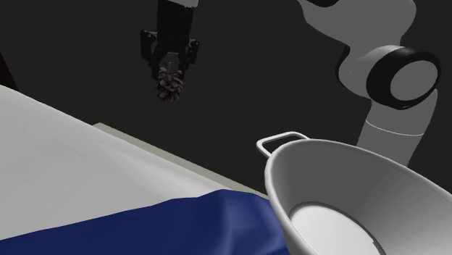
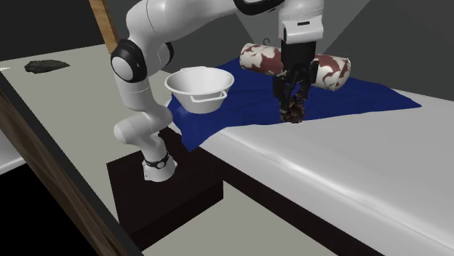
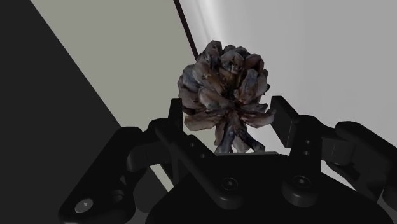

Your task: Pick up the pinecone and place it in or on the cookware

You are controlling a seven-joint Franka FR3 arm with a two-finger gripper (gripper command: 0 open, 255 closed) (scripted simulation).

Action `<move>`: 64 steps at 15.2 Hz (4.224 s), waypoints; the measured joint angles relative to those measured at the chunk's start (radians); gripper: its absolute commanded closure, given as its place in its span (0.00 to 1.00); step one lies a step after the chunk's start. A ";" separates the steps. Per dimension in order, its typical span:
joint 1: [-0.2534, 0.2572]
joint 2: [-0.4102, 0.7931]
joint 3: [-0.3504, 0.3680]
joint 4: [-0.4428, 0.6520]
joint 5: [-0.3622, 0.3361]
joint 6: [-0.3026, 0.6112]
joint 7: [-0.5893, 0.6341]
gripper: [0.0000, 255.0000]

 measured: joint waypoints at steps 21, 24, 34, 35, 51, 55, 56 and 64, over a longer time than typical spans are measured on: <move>-0.014 -0.277 -0.002 -0.113 0.122 -0.136 0.022 1.00; -0.005 -0.391 -0.015 -0.225 0.170 -0.128 0.025 1.00; 0.060 -0.711 -0.044 -0.439 0.287 -0.209 0.076 1.00; 0.069 -0.740 -0.043 -0.452 0.298 -0.224 0.087 1.00; 0.166 -1.045 -0.017 -0.565 0.431 -0.381 0.239 1.00; 0.176 -1.090 -0.013 -0.646 0.441 -0.345 0.231 1.00; 0.178 -1.101 -0.012 -0.665 0.443 -0.337 0.229 1.00; 0.198 -1.184 0.001 -0.817 0.464 -0.267 0.213 1.00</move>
